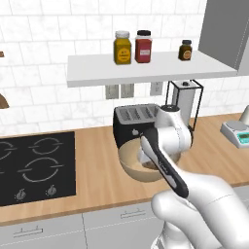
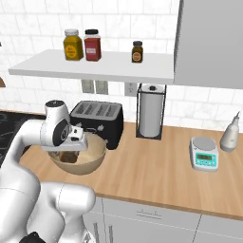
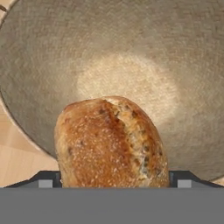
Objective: Open the cabinet, pick up the bread from the cabinet and place it in the basket. Then move the basket to the dining counter.
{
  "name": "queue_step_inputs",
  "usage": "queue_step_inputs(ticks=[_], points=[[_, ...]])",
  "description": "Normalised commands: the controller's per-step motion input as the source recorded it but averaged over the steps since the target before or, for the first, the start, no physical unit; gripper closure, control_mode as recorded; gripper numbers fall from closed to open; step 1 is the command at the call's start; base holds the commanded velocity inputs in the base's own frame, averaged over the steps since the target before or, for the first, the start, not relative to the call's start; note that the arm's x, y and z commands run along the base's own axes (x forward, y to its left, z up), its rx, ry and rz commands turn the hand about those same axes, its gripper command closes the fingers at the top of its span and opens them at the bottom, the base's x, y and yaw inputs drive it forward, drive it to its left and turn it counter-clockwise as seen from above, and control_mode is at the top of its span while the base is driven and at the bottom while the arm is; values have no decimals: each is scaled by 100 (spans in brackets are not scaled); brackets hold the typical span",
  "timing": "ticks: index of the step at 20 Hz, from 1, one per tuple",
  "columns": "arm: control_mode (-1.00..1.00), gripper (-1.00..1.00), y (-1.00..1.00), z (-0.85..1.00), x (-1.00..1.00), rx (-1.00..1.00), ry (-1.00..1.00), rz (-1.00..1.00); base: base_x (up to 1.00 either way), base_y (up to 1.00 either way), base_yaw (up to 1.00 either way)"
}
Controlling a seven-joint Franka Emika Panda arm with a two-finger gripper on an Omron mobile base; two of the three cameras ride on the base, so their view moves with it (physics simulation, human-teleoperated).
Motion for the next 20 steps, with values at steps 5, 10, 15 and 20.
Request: queue_step_inputs(ticks=[5,10,15,20], points=[[-100,-100,3,0,1,0,1,0,0,0,0],[-100,-100,0,0,0,0,0,0,0,0,0],[-100,-100,0,4,0,0,0,0,0,0,0],[-100,-100,0,22,-26,0,-4,0,0,0,0]])
